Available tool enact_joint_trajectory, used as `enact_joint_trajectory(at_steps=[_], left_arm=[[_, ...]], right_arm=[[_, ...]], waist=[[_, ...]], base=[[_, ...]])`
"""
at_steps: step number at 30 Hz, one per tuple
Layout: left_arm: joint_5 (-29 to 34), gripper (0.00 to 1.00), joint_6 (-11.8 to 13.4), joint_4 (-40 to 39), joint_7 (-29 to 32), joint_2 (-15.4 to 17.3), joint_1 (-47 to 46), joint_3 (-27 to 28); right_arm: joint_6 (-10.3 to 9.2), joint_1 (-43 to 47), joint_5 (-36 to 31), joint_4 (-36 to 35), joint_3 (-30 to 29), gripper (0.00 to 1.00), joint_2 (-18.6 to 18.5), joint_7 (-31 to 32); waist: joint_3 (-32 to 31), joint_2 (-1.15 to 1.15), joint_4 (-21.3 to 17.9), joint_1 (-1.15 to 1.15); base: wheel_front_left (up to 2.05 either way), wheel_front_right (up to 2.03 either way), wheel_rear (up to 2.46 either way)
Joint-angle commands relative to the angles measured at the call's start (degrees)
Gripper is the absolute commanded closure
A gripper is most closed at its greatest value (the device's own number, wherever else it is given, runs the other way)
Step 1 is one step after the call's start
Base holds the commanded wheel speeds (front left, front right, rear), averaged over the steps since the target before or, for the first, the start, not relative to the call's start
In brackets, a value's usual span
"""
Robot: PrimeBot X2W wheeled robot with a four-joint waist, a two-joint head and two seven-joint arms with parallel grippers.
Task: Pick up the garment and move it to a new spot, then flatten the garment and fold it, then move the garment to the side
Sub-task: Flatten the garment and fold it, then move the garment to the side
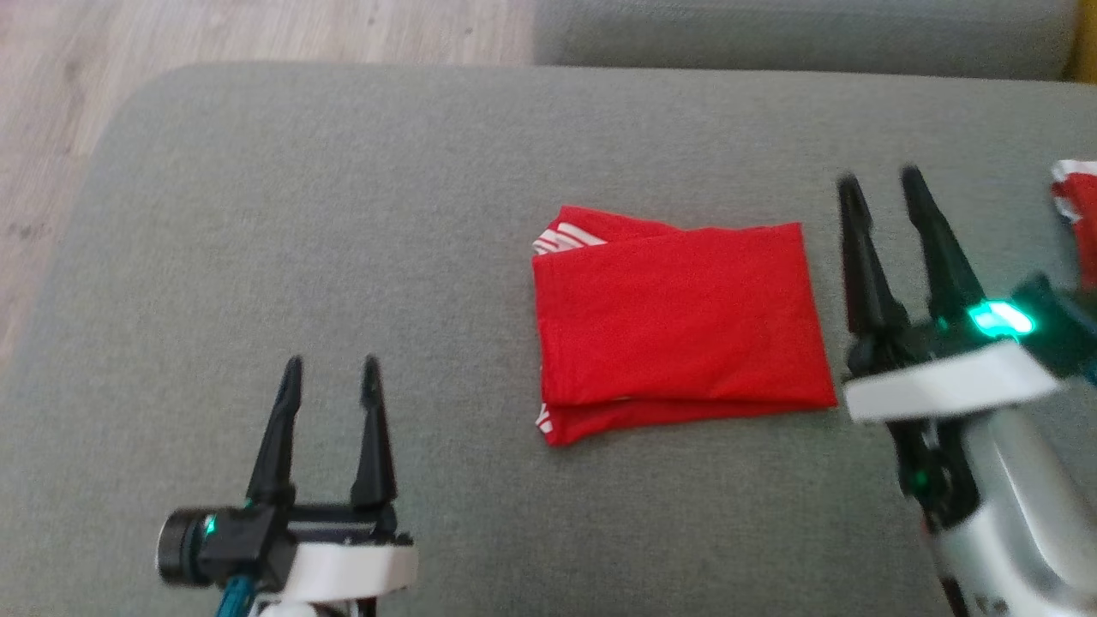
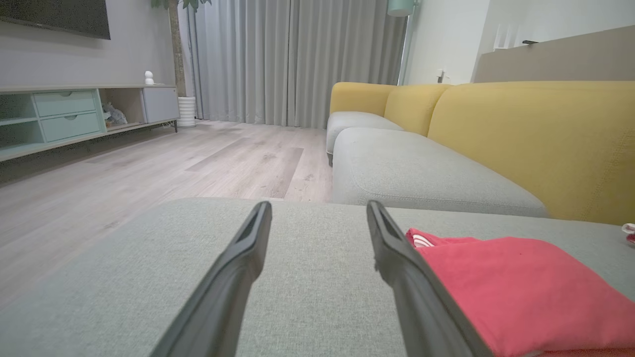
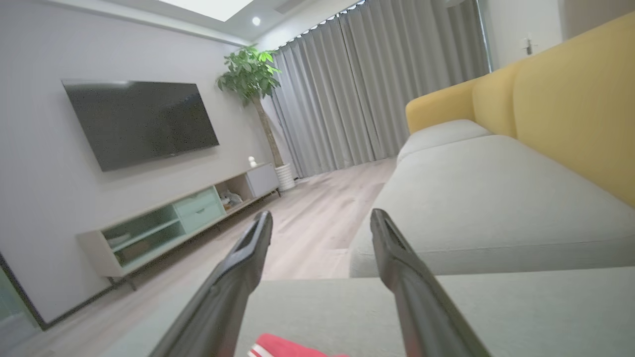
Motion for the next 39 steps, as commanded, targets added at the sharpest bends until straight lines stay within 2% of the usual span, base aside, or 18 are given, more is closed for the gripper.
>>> enact_joint_trajectory(at_steps=[1,3,6,12,17,25,39], left_arm=[[-1.11,0.00,0.51,-1.83,-0.37,-0.24,0.38,2.72],[-1.59,0.00,0.66,-1.78,-0.37,-0.25,1.31,3.39],[-1.70,0.00,0.76,-1.75,-0.37,-0.25,2.87,4.18],[-0.82,0.00,0.59,-2.17,-0.37,-0.26,6.95,5.46],[0.07,0.00,-1.15,-2.10,-0.37,-0.26,10.06,5.88],[0.68,0.00,-3.01,-0.69,-0.37,-0.27,12.33,6.62],[1.16,0.00,-3.97,1.78,-0.37,-0.27,13.33,7.14]], right_arm=[[-0.03,2.05,-1.76,-1.12,0.79,0.00,-1.48,-1.43],[-0.03,4.60,-3.52,0.45,0.61,0.00,-3.01,-2.29],[-0.03,8.58,-5.80,2.57,-0.04,0.00,-3.32,-2.66],[-0.03,17.85,-12.77,3.45,-1.47,0.00,-0.13,-2.71],[-0.03,22.60,-15.70,3.89,-0.89,0.00,2.60,-2.72],[-0.03,23.54,-17.93,4.30,-0.53,0.00,3.63,-2.72],[-0.03,23.75,-18.64,4.10,-1.16,0.00,4.30,-2.73]], waist=[[-1.72,0.00,-1.55,0.00],[-2.89,0.00,-2.35,0.00],[-4.79,0.00,-3.41,0.00],[-8.78,0.00,-5.14,0.00],[-11.09,0.00,-6.29,0.00],[-12.39,0.00,-7.38,0.00],[-13.04,0.00,-7.39,0.00]], base=[[0.00,0.00,0.00],[0.00,0.00,0.00],[0.00,0.00,0.00],[0.00,0.00,0.00],[0.00,0.00,0.00],[0.00,0.00,0.00],[0.00,0.00,0.00]])
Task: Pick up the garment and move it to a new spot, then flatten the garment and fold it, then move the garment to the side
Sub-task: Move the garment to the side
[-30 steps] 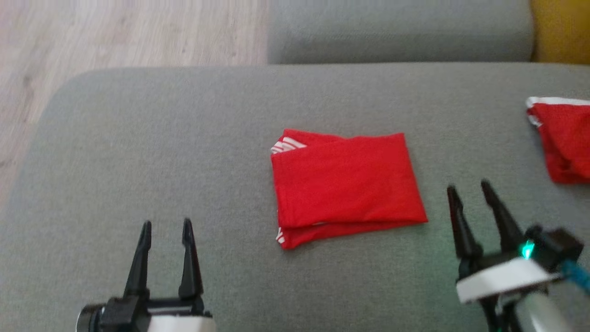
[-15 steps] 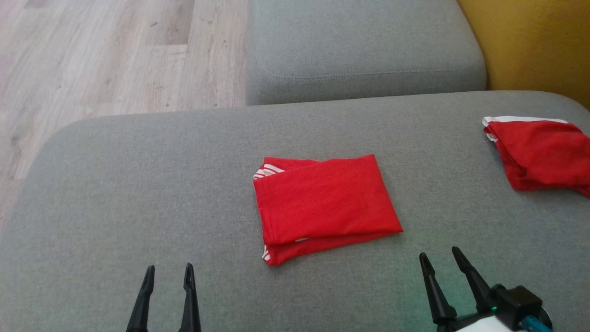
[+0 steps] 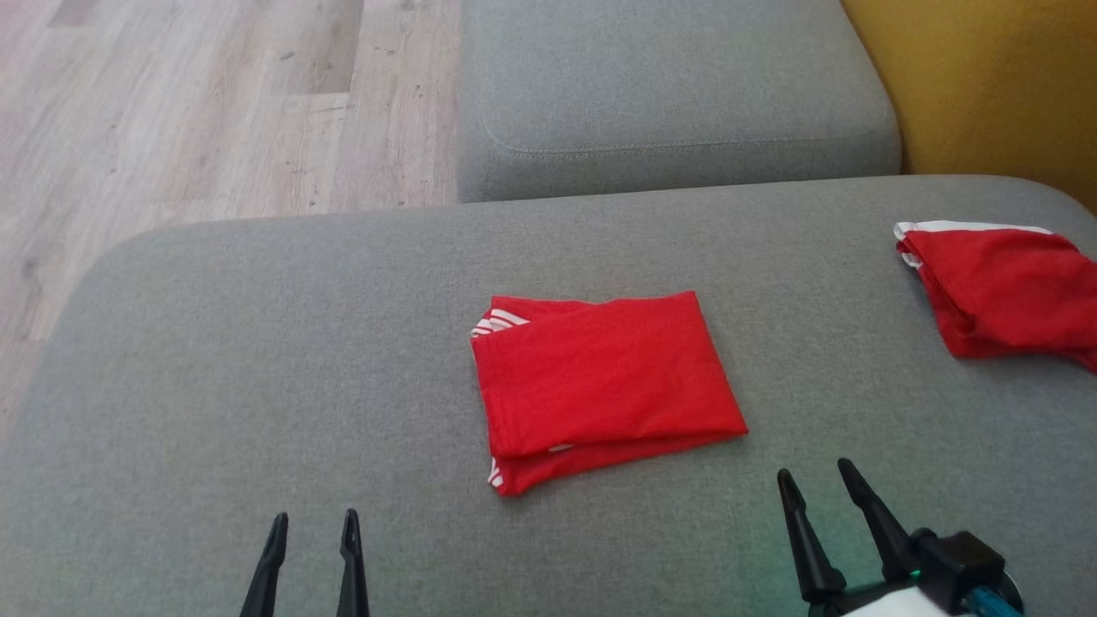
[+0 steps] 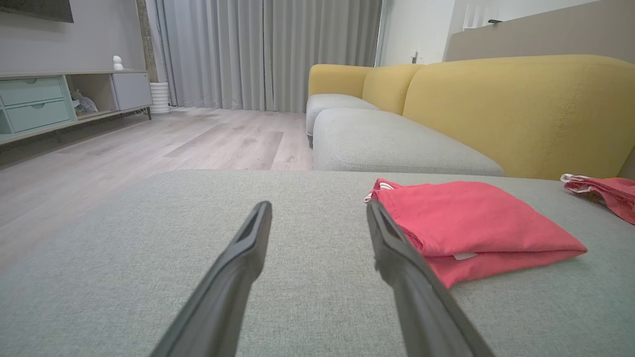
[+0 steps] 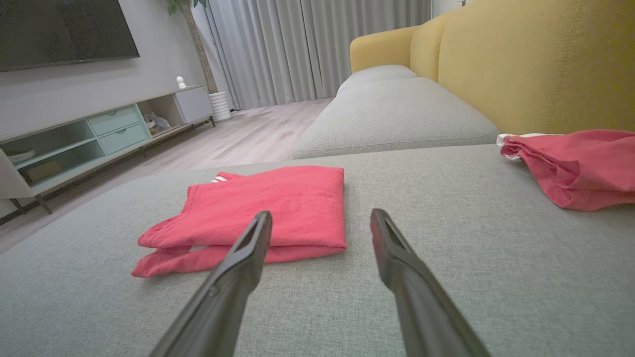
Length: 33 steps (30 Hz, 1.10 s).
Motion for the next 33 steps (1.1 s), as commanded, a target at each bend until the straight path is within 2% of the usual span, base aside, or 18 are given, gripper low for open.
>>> enact_joint_trajectory(at_steps=[1,15,21,27,33], left_arm=[[0.43,0.00,-0.25,-1.52,-0.37,-0.38,-1.45,1.81],[0.43,0.00,-0.23,-1.01,-0.37,-0.38,-1.84,1.15],[-0.10,0.00,-1.63,-1.35,-0.37,-0.38,-2.87,-0.11],[1.13,0.00,-2.08,-2.96,-0.37,-0.38,-5.11,-1.45],[2.34,0.00,-2.43,-4.37,-0.37,-0.38,-10.14,-2.57]], right_arm=[[-0.03,-1.86,-0.57,-1.81,0.93,0.00,-0.29,-0.78],[-0.03,-1.69,-1.73,-1.33,0.39,0.00,-0.73,-0.79],[-0.03,-3.20,-1.06,0.38,-1.08,0.00,-0.19,-0.79],[-0.03,-8.71,1.38,4.26,0.45,0.00,-1.00,-0.79],[-0.03,-20.87,6.03,12.49,3.53,0.00,-3.72,0.90]], waist=[[-0.02,0.00,0.04,0.00],[0.80,0.00,0.68,0.00],[3.00,0.00,1.53,0.00],[7.03,0.00,2.31,0.00],[12.59,0.00,3.33,0.00]], base=[[0.00,0.00,0.00],[0.00,0.00,0.00],[0.00,0.00,0.00],[0.00,0.00,0.00],[0.00,0.00,0.00]])
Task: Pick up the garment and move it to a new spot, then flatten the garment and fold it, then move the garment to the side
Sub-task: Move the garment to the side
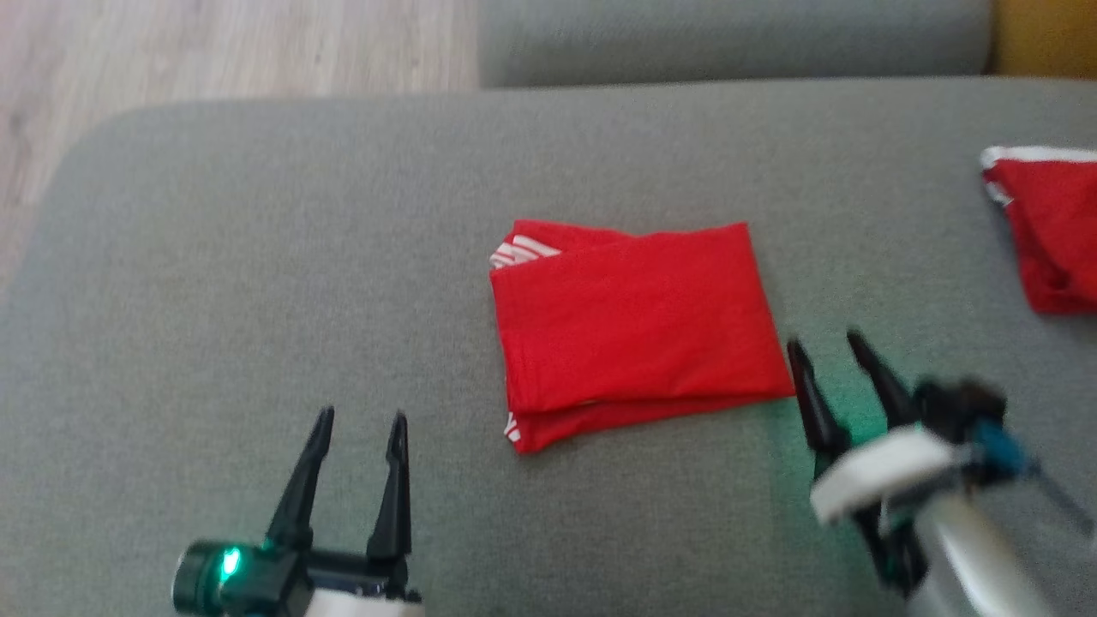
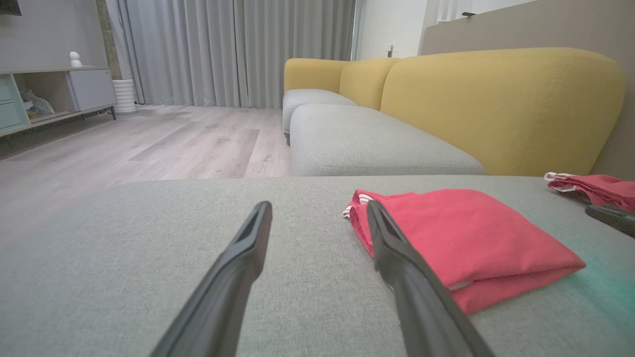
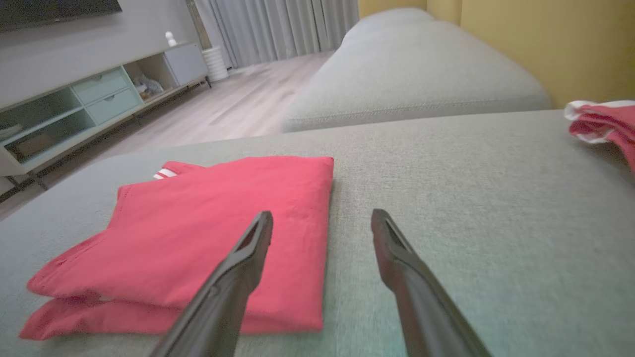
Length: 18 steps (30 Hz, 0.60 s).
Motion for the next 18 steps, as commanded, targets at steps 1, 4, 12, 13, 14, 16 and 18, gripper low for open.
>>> enact_joint_trajectory(at_steps=[1,4,12,13,14,16,18], left_arm=[[0.76,0.00,-0.07,-1.99,-0.37,-0.32,-2.22,1.35],[1.44,0.00,-0.32,-1.83,-0.37,-0.32,-4.08,1.20],[2.11,0.00,-0.50,-0.86,-0.37,-0.32,-7.02,0.50],[2.19,0.00,-0.45,-0.71,-0.37,-0.32,-7.17,0.51],[2.45,0.00,-0.41,-0.80,-0.37,-0.32,-7.38,0.58],[3.60,0.00,-0.39,-1.58,-0.37,-0.17,-7.77,0.62],[3.87,0.00,-0.55,-2.30,-0.37,-0.17,-8.00,0.70]], right_arm=[[-0.03,-3.54,0.69,-0.28,1.69,0.00,-1.08,1.04],[-0.03,-9.32,2.31,3.85,3.73,0.00,-1.95,5.30],[-0.03,-16.51,11.89,11.48,11.96,1.00,-2.07,16.03],[-0.03,-17.04,12.63,11.38,12.81,1.00,-2.65,15.45],[-0.03,-17.64,13.22,11.29,13.49,1.00,-3.35,14.76],[-0.03,-19.04,13.87,11.06,14.27,1.00,-4.97,13.11],[-0.03,-20.76,13.92,10.70,14.98,1.00,-7.01,11.98]], waist=[[2.56,0.00,0.65,-0.03],[4.52,0.00,0.86,-0.03],[7.26,0.00,1.34,-0.03],[7.50,0.00,1.19,-0.03],[7.77,0.00,0.90,-0.03],[8.49,0.00,0.01,-0.03],[9.53,0.00,-1.08,-0.03]], base=[[0.00,0.00,0.00],[0.00,0.00,0.00],[0.00,0.00,0.00],[0.00,0.00,0.00],[0.00,0.00,0.00],[0.00,0.00,0.00],[0.00,0.00,0.00]])
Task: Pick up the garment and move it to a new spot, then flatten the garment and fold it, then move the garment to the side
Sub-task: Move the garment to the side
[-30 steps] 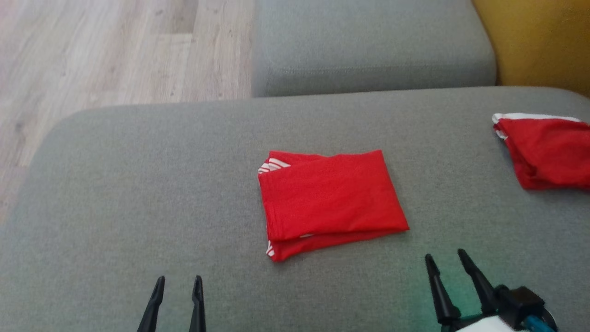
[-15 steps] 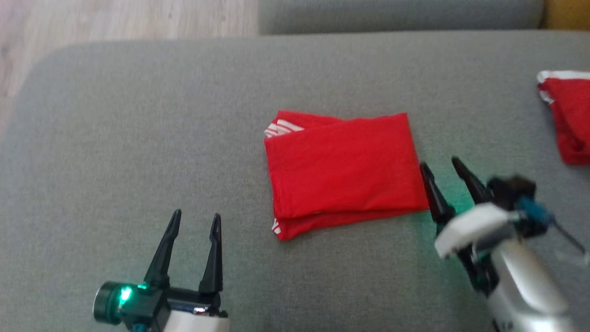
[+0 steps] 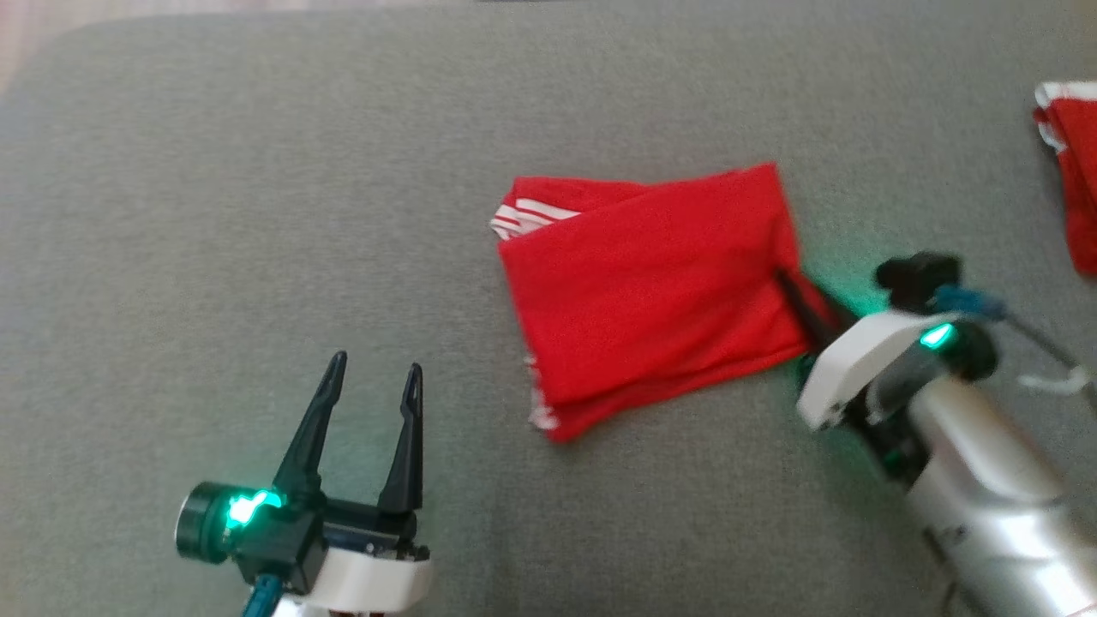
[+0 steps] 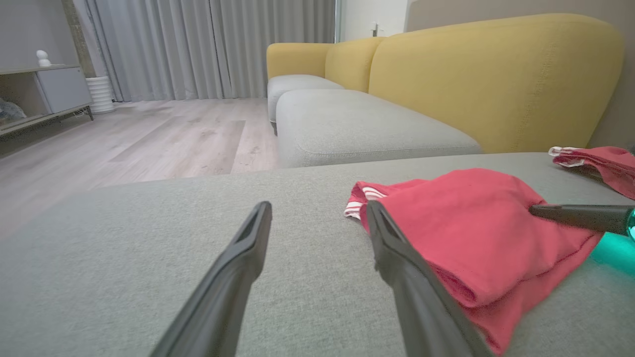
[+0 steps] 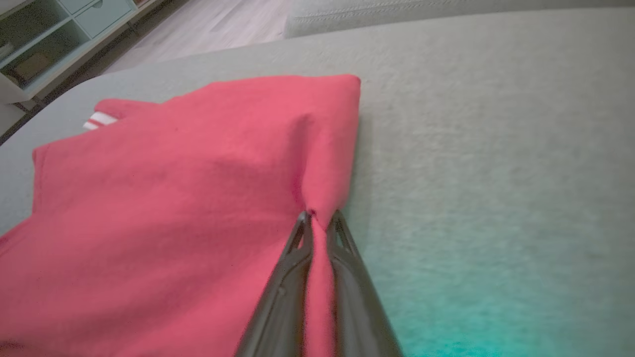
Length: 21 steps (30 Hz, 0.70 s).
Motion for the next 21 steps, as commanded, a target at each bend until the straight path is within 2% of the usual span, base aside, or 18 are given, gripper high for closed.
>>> enact_joint_trajectory(at_steps=[1,6,13,20,21], left_arm=[[0.34,0.00,-0.12,-2.20,-0.37,-0.04,-2.33,1.55],[0.28,0.00,-1.37,-3.22,-0.37,-0.05,-4.24,1.67],[1.50,0.00,-3.07,-3.49,-0.37,0.86,-8.69,1.13],[2.11,0.00,-3.96,-2.99,-0.37,2.16,-12.68,0.69],[2.11,0.00,-3.96,-2.99,-0.37,2.16,-12.68,0.69]], right_arm=[[-0.04,-2.60,0.40,-1.73,0.27,1.00,-2.32,-1.13],[-0.04,-7.68,-0.07,-4.34,-0.89,1.00,-8.71,-1.81],[-0.04,-12.29,-1.55,-8.67,-7.26,1.00,-17.74,-1.14],[-0.04,-11.96,-3.80,-14.26,-17.44,1.00,-23.68,1.31],[-0.04,-11.96,-3.80,-14.26,-17.44,1.00,-23.68,1.31]], waist=[[1.63,0.00,-1.57,0.00],[6.10,0.00,-5.19,0.00],[12.59,0.00,-9.84,0.00],[17.24,0.00,-12.95,0.00],[17.24,0.00,-12.95,0.00]], base=[[0.00,0.00,0.00],[0.00,0.00,0.00],[0.00,0.00,0.00],[0.00,0.00,0.00],[0.00,0.00,0.00]])
